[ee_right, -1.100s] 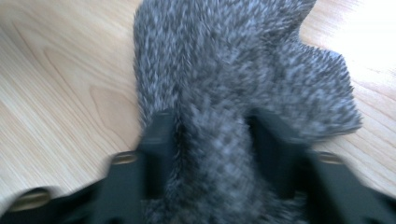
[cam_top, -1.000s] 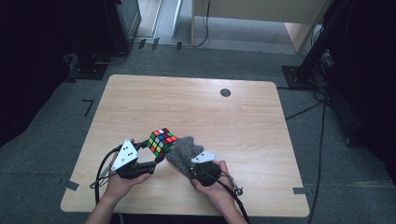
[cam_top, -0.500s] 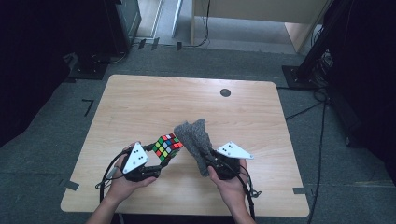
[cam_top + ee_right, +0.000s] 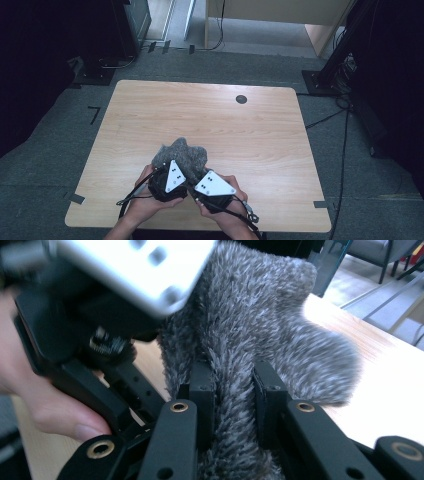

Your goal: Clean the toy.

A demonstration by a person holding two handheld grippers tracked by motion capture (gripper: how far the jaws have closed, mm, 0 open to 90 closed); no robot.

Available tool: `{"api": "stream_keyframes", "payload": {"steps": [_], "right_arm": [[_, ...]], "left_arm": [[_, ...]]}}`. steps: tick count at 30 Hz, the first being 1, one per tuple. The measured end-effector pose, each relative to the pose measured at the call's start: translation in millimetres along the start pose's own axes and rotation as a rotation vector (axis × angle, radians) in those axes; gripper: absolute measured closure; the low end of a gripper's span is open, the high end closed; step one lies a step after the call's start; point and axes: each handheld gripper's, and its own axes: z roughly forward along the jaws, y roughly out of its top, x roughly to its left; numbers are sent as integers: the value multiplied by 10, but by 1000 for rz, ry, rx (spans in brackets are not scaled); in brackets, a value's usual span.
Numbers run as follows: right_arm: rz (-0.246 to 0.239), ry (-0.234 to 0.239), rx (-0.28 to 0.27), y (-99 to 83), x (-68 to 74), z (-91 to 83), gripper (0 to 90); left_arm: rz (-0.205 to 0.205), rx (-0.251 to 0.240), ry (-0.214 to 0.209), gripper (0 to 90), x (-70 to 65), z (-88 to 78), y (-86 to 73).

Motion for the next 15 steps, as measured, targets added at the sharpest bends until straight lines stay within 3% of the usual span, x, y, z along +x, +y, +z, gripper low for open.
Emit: {"api": "stream_keyframes", "payload": {"steps": [2, 4, 8, 11, 13, 15], "right_arm": [[-22, -9, 25, -22, 20, 45, 758], [-20, -16, 31, -26, 8, 42, 759], [-7, -48, 7, -11, -70, -1, 757], [19, -109, 2, -17, -185, -40, 749], [81, -125, 2, -35, -306, -76, 743], [121, -179, 6, -42, -400, -121, 747]], "left_arm": [[23, 13, 22, 343, -32, 3, 7], [19, 3, 11, 344, -29, 1, 1], [30, -9, 9, 345, -23, -15, -5], [34, -21, 5, 345, -22, -23, -12], [30, -26, 3, 345, -12, -25, -10], [17, -31, -3, 345, 9, -30, -16]]}}
